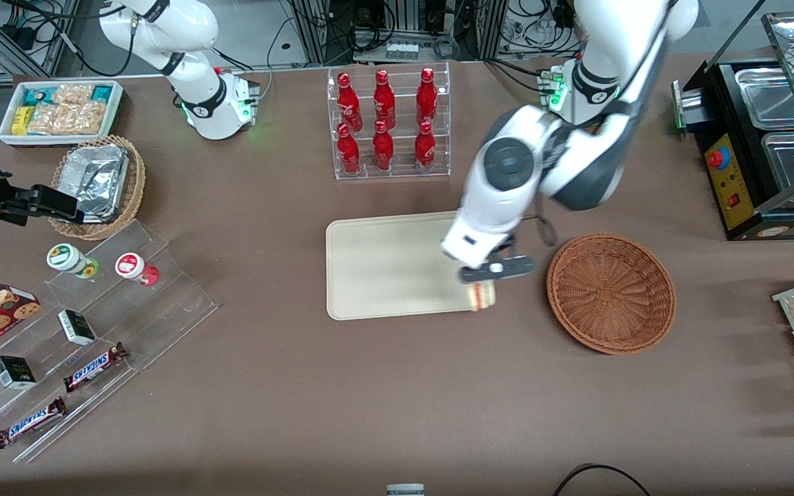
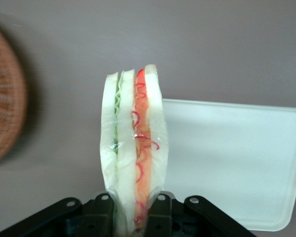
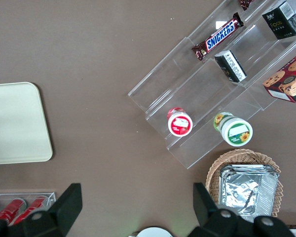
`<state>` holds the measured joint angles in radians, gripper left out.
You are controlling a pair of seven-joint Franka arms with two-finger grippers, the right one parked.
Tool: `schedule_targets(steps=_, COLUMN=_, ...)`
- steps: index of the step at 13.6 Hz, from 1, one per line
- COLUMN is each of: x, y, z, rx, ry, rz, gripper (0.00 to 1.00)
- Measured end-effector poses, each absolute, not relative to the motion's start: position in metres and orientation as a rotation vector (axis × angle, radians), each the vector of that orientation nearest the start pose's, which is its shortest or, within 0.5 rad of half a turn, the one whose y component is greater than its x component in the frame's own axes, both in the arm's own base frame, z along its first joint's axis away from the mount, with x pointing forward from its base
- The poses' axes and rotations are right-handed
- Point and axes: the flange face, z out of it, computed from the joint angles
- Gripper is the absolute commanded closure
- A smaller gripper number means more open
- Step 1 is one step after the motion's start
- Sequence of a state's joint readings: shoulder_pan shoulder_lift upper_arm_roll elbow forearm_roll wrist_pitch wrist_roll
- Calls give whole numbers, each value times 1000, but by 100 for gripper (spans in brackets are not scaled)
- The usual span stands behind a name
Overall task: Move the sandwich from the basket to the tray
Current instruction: 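Lift the sandwich and carry it over the beige tray, then lower the sandwich onto the tray and open the left gripper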
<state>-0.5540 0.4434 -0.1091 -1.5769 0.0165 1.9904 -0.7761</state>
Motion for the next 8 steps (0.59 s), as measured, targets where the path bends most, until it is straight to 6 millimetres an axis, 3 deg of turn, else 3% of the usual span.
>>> schedule_targets(steps=3, x=522, y=-468, z=344, rx=-3138, ry=-63, rz=103, gripper=100)
schedule_targets(steps=8, x=478, y=-537, z=291, rx=-3141, ry=107, rz=113, gripper=100)
